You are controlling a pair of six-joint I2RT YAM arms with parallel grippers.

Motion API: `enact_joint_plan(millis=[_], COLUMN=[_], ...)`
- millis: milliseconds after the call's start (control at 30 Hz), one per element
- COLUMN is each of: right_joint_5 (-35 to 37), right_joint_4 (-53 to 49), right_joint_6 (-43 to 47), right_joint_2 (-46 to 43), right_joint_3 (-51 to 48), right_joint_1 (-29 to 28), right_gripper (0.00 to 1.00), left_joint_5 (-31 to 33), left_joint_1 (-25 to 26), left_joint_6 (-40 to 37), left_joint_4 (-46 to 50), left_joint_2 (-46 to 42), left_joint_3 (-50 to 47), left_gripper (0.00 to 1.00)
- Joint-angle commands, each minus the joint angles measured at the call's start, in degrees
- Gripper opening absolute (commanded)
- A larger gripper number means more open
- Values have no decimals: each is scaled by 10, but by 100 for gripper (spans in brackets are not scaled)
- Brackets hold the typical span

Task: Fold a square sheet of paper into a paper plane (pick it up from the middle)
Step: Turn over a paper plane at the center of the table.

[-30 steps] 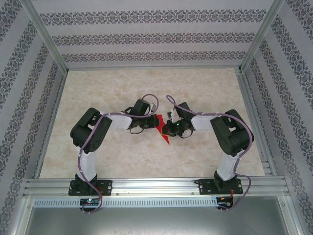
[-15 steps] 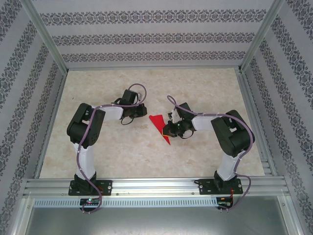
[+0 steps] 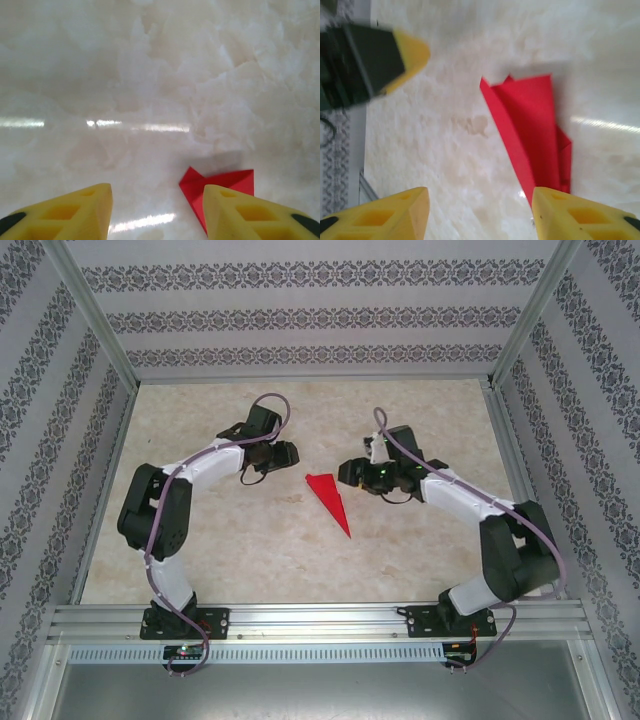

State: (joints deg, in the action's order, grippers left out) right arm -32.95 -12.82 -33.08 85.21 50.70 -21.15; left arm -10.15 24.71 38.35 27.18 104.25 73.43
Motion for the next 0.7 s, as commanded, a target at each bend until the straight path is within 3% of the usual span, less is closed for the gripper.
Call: enact_joint_plan(millis=[0, 133, 200, 267, 500, 667], right_joint_5=[37, 48, 45, 43, 45, 42], right_joint_4=[-9, -6, 6, 18, 32, 27], right_joint_6=[18, 28, 33, 36, 42, 47], right_joint_2=[-21, -33, -41, -53, -72, -70], right_joint_3=[-24, -40, -52, -65, -95, -105], right_joint_1=[30, 61, 77, 91, 125, 131], right_gripper=[61, 73, 87, 92, 95, 95], left_joint_5=[36, 89, 118, 142, 178, 216], left_joint_1=[30, 81, 118, 151, 241, 265], left_joint_6=[33, 65, 82, 103, 168, 189], left_joint_4=[90, 141, 175, 202, 240, 306], left_joint_2=[-27, -29, -19, -9, 72, 148], left_joint_3=[19, 45, 67, 86, 167, 259], left_gripper=[59, 68, 71, 73, 77, 70])
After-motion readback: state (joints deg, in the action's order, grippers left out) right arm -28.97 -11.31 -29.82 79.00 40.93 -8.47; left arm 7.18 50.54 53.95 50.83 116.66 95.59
